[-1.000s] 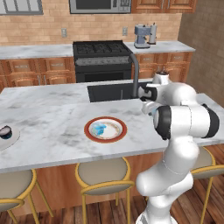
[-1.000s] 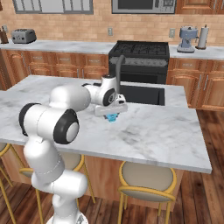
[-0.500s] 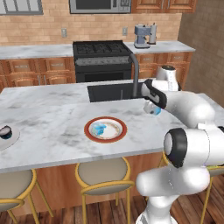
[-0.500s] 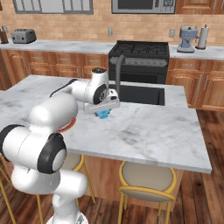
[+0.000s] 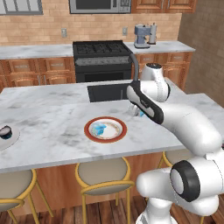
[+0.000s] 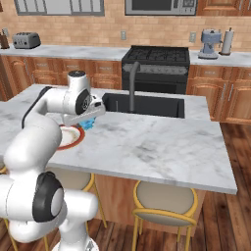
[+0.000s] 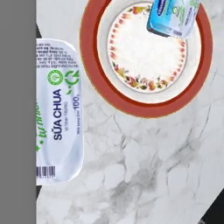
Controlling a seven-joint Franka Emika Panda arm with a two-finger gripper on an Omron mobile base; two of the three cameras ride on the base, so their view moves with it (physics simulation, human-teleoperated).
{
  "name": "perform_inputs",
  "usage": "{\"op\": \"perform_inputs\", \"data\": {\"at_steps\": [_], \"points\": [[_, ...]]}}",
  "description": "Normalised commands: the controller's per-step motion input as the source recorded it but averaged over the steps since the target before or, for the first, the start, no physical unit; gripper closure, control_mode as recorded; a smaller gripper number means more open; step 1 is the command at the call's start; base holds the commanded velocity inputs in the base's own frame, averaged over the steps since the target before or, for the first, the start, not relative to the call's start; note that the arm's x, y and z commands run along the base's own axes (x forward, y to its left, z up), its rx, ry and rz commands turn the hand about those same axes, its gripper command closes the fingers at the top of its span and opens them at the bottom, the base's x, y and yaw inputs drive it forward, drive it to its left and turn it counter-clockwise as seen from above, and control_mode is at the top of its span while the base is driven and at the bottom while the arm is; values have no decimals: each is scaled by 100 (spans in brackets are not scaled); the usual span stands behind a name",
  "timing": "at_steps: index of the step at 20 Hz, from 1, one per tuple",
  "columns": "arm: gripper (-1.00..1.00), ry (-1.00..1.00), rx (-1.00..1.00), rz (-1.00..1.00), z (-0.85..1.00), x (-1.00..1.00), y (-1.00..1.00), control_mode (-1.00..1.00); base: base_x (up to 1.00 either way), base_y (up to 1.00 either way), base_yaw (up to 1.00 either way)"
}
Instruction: Place two yogurt containers on each plate.
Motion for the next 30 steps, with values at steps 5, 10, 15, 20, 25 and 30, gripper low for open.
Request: {"op": "perform_inputs", "data": {"at_steps": [5, 10, 15, 20, 25, 30], "points": [[100, 1, 0, 21, 25, -3, 90, -100, 0, 0, 0], [100, 4, 0, 15, -3, 18, 39, -100, 0, 0, 0], [100, 1, 0, 7, -22, 4, 3, -100, 0, 0, 0], [100, 2, -1, 2, -38, 0, 0, -100, 0, 0, 0], [100, 0, -5, 3, -38, -3, 10, -100, 0, 0, 0], [100, 4, -9, 6, -15, 3, 26, -100, 0, 0, 0]]}}
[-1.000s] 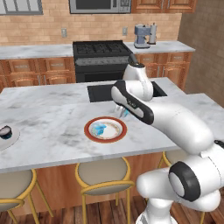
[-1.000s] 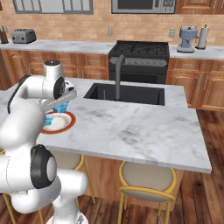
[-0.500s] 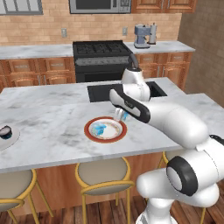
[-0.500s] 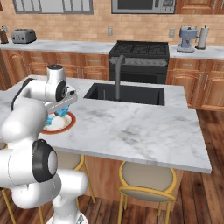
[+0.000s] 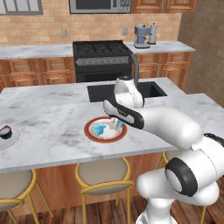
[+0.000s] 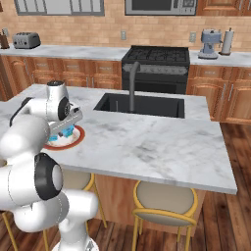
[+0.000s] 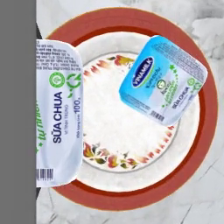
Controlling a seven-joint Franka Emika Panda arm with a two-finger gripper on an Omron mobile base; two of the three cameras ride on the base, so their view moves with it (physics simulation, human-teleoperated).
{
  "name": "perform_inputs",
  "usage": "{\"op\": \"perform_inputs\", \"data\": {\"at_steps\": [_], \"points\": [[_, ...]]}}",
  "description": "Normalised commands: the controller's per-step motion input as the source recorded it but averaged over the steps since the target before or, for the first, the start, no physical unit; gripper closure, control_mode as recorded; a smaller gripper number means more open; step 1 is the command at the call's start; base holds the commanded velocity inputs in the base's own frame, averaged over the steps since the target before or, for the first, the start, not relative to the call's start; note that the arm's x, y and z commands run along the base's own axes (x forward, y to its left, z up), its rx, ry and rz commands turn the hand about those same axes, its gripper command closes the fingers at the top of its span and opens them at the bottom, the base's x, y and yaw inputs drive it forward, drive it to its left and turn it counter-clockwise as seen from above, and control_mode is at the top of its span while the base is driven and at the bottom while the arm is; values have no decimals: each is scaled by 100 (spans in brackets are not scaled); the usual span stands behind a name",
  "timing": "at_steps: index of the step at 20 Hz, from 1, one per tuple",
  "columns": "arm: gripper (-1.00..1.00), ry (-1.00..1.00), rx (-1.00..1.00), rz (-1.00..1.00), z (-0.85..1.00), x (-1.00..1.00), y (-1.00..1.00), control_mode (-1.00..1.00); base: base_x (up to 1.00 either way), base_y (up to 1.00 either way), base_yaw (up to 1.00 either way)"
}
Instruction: Place two yogurt containers on each plate.
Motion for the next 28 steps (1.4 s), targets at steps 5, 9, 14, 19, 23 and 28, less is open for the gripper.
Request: {"op": "perform_inputs", "data": {"at_steps": [5, 9, 14, 19, 23, 28], "points": [[100, 11, -7, 9, -16, 24, 13, -100, 0, 0, 0], [100, 8, 0, 6, 0, 25, 0, -100, 0, 0, 0], [100, 1, 0, 3, -11, 0, 0, -100, 0, 0, 0], [100, 2, 0, 1, -33, 0, 0, -100, 0, 0, 0], [100, 1, 0, 1, -20, 0, 0, -100, 0, 0, 0], [100, 1, 0, 1, 0, 0, 0, -100, 0, 0, 0]]}}
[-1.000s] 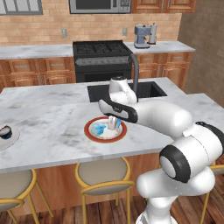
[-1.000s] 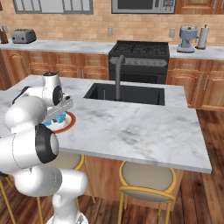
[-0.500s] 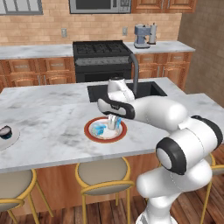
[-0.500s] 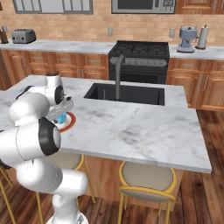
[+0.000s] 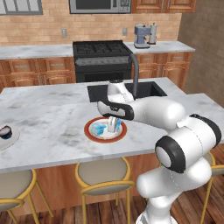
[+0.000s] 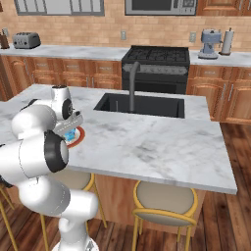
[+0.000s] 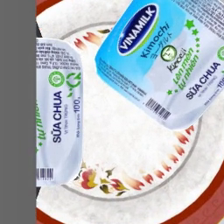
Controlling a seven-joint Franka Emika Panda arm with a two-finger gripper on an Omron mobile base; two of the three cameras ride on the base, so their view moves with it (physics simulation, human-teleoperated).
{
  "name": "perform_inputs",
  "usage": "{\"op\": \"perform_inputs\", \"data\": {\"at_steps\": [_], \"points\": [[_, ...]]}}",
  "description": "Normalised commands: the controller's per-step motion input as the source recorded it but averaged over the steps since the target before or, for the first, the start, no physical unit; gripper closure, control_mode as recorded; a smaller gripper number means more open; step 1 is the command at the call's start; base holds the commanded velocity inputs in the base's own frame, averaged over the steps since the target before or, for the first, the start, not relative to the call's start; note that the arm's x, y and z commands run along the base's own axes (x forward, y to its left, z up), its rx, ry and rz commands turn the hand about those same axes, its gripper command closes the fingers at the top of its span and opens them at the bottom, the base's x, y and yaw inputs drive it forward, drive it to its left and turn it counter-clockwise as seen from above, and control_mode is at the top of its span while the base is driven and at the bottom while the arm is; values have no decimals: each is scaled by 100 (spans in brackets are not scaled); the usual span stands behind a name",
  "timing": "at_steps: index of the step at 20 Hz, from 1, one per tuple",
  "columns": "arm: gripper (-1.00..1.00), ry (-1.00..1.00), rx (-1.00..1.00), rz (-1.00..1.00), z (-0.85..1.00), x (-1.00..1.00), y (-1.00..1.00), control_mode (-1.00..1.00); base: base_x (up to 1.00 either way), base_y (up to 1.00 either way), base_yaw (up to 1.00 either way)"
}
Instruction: Place two yogurt containers on each plate.
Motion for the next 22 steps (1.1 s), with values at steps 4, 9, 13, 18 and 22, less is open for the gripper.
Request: {"op": "perform_inputs", "data": {"at_steps": [4, 9, 13, 18, 22], "points": [[-100, 0, 0, 0, 0, 0, 0, -100, 0, 0, 0], [-100, 0, 0, 0, 0, 0, 0, -100, 0, 0, 0], [-100, 0, 0, 0, 0, 0, 0, -100, 0, 0, 0], [-100, 0, 0, 0, 24, -1, 0, -100, 0, 0, 0], [-100, 0, 0, 0, 42, -6, 0, -100, 0, 0, 0]]}}
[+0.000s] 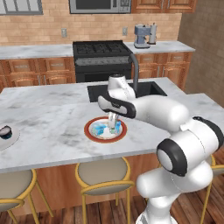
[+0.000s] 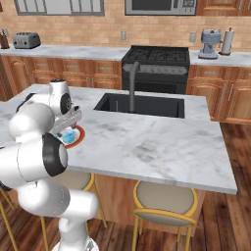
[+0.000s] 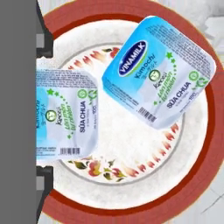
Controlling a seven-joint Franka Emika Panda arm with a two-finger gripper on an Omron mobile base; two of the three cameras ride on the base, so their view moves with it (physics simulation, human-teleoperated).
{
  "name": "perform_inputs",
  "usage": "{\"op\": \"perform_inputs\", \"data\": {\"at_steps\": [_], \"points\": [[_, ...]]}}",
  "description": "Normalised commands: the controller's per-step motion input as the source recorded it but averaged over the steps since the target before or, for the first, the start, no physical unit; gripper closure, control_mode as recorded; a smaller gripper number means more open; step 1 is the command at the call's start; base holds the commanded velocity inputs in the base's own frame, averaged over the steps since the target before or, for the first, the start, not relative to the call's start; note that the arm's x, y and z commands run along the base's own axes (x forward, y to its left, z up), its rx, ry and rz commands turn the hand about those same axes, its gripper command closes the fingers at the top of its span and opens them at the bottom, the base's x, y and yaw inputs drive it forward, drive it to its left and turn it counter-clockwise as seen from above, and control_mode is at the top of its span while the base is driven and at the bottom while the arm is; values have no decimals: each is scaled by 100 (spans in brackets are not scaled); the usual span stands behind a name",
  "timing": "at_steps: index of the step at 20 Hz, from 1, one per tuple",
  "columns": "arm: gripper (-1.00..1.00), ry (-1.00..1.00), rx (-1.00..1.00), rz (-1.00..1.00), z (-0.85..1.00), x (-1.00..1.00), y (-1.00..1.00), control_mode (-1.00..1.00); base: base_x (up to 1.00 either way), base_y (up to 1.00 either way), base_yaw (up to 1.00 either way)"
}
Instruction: Place two yogurt containers on each plate.
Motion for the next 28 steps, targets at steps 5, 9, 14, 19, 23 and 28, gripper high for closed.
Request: {"op": "perform_inputs", "data": {"at_steps": [5, 9, 14, 19, 23, 28], "points": [[-100, -1, 0, -1, 37, -13, -4, -100, 0, 0, 0], [-100, -4, 0, -6, 27, -26, -16, -100, 0, 0, 0], [-100, -1, 0, -14, 16, -45, -37, -100, 0, 0, 0], [-100, 0, 0, -27, 6, -57, -60, -100, 0, 0, 0], [-100, 0, 0, -35, 4, -62, -63, -100, 0, 0, 0], [-100, 3, 0, -39, 14, -58, -70, -100, 0, 0, 0]]}}
